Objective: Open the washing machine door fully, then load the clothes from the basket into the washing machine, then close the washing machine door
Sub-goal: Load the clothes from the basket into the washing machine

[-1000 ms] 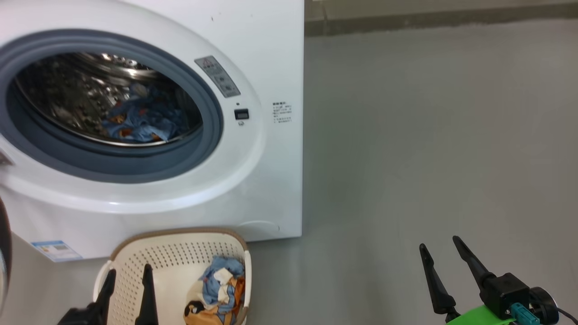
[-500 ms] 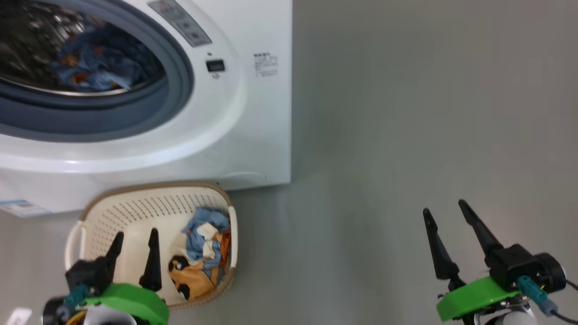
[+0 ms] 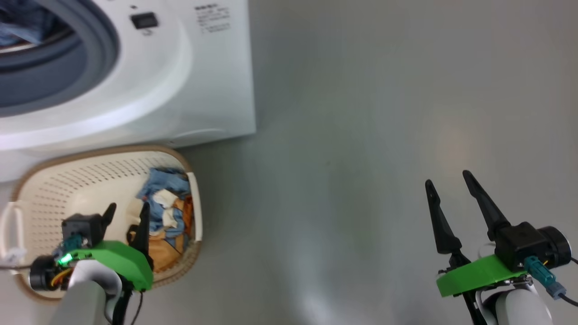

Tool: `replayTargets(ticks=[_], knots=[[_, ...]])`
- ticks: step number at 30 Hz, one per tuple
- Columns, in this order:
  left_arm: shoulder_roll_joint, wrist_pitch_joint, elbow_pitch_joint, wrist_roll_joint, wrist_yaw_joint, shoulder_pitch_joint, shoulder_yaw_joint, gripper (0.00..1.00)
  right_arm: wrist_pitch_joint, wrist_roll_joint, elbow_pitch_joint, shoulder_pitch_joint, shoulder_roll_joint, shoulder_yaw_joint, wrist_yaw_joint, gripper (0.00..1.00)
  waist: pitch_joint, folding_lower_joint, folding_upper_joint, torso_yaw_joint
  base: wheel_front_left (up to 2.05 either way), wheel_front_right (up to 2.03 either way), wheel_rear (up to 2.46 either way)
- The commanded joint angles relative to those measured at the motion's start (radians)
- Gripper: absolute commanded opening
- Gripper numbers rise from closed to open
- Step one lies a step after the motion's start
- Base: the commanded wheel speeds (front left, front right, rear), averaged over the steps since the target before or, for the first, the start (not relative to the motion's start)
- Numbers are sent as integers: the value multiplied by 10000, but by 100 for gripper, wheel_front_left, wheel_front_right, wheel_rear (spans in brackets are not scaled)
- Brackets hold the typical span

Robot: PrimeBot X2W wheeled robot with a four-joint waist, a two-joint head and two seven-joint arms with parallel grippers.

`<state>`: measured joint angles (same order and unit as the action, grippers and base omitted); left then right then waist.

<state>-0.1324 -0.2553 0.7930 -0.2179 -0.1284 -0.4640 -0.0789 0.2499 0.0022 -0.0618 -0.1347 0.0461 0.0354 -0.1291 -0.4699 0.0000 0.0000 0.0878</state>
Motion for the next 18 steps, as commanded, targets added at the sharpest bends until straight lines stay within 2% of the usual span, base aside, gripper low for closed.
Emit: replayTargets(ticks=[1,11,18], knots=[[-434,-65,50,-59,-19,-220,167,100,118,22,286,-141,41,-257,-16,100,-759,0,0,593,0,0,0],[-1253,-31,2823,-302,-21,-2101,-874,100,118,307,495,-397,41,-519,-16,100,-1913,0,0,1344,0,0,0],[-1769,345,4034,-551,-22,-3153,-1302,100,118,592,558,-511,41,-624,-16,100,-2581,0,0,1813,0,0,0]])
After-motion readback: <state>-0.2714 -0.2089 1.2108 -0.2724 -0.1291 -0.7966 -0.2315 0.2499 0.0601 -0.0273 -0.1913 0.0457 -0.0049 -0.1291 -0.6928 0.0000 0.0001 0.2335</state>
